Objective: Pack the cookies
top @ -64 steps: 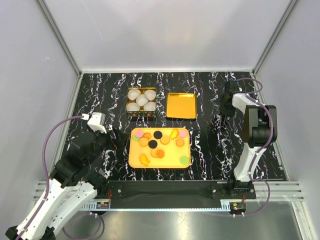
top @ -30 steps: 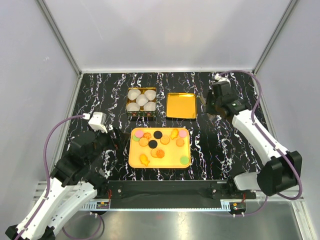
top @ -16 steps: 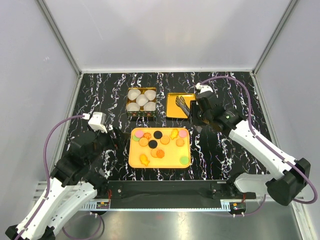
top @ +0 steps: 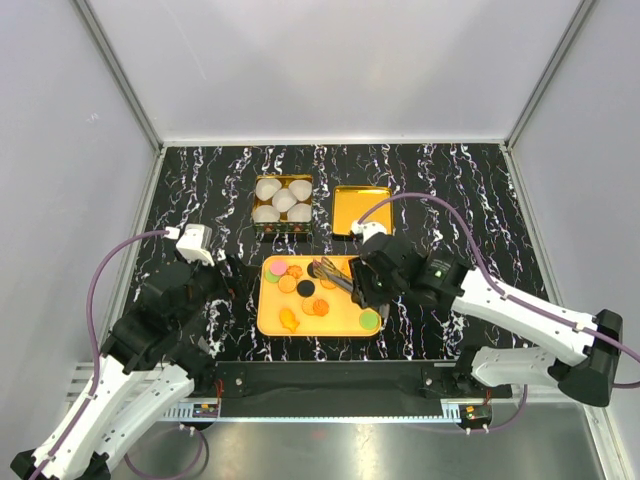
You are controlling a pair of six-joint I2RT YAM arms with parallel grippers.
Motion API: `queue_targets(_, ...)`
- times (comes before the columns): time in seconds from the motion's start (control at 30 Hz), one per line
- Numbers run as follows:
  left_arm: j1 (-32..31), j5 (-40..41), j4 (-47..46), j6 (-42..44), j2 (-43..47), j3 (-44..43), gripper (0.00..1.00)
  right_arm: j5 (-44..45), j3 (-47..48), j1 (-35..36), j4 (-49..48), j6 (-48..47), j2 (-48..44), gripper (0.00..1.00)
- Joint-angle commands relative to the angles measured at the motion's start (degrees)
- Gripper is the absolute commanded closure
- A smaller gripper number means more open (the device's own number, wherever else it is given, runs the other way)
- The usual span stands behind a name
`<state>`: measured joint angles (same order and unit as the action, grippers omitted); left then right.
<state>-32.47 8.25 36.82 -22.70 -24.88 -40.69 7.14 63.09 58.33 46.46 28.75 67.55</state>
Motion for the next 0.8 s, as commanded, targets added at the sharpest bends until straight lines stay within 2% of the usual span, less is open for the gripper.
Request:
queue_targets(0.0,-0.23,0.89,-1.49,0.02,-0.52,-0.36,0.01,-3.44,-1.12,0.82,2.58,2.00,-4.52,0.58)
queue_targets(0.17,-0.23,0.98,-1.49,0.02,-0.43,-0.36,0.01,-4.24,-2.44,2.93,4.69,3.15,-6.11,0.58)
queue_targets(0.77,-0.23,0.80,-1.49,0.02,-0.34,-0.36,0.01,0.60,-1.74,8.91,4.43,3.77,0.57,0.52)
